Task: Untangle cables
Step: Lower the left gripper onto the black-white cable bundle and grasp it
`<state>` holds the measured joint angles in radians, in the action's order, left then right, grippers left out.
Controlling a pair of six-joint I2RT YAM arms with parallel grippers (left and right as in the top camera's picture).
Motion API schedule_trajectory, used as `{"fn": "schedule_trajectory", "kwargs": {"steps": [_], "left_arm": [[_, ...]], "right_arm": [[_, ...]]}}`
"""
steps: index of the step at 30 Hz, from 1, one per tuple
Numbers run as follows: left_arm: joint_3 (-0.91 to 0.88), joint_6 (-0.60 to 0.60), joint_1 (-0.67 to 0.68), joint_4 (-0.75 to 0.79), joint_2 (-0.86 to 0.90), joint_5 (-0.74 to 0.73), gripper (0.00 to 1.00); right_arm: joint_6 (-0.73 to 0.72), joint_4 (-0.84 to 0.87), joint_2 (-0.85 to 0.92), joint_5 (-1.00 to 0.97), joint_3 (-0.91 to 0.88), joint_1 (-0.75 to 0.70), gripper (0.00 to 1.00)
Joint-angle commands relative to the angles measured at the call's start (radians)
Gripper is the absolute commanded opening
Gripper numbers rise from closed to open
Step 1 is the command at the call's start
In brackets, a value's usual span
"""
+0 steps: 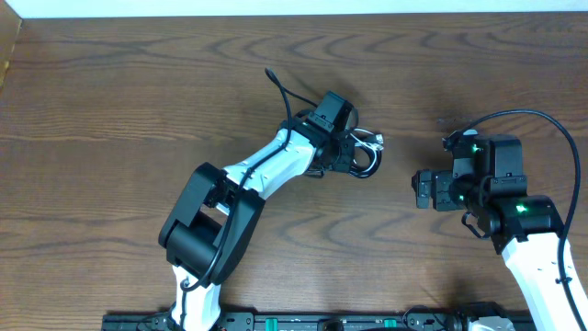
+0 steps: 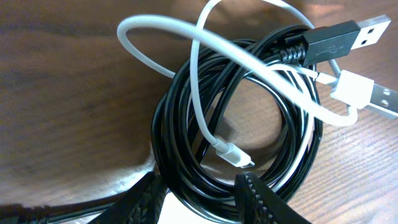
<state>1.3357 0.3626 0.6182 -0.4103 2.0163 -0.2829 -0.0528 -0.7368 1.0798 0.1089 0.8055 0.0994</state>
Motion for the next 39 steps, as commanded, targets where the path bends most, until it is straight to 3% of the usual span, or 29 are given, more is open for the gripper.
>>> {"fn": "schedule_trajectory", "kwargs": {"steps": [1,8,9,10,12,20,25,39], "left_arm": [[0.012,-0.002,0.029,-0.013,0.005,0.000,0.40],[0.009,-0.002,0.040,-0.032,0.005,0.045,0.40],[0.009,-0.002,0.040,-0.032,0.005,0.045,0.42],[0.009,-0.002,0.040,-0.032,0.005,0.048,0.50],[0.009,-0.002,0.040,-0.029,0.005,0.049,0.54],[0.009,-0.002,0.041,-0.010,0.006,0.109,0.53],[0.009,-0.001,0.041,-0.004,0.006,0.108,0.45],[-0.002,0.017,0.056,0.027,0.010,0.109,0.49]], "right_arm": [[-0.014,-0.001,-0.002,0.007,0.023,-0.002,0.99],[-0.033,-0.001,-0.002,0.014,0.023,-0.002,0.99],[-0.033,-0.001,-0.002,0.015,0.023,-0.002,0.99],[-0.033,-0.001,-0.002,0.014,0.023,-0.002,0.99],[-0.034,-0.002,-0.002,0.015,0.023,-0.002,0.99],[-0.040,-0.001,-0.002,0.014,0.023,-0.002,0.99],[-0.041,-0.002,-0.002,0.015,0.023,-0.002,0.99],[-0.048,-0.035,-0.002,0.037,0.023,-0.002,0.99]]}}
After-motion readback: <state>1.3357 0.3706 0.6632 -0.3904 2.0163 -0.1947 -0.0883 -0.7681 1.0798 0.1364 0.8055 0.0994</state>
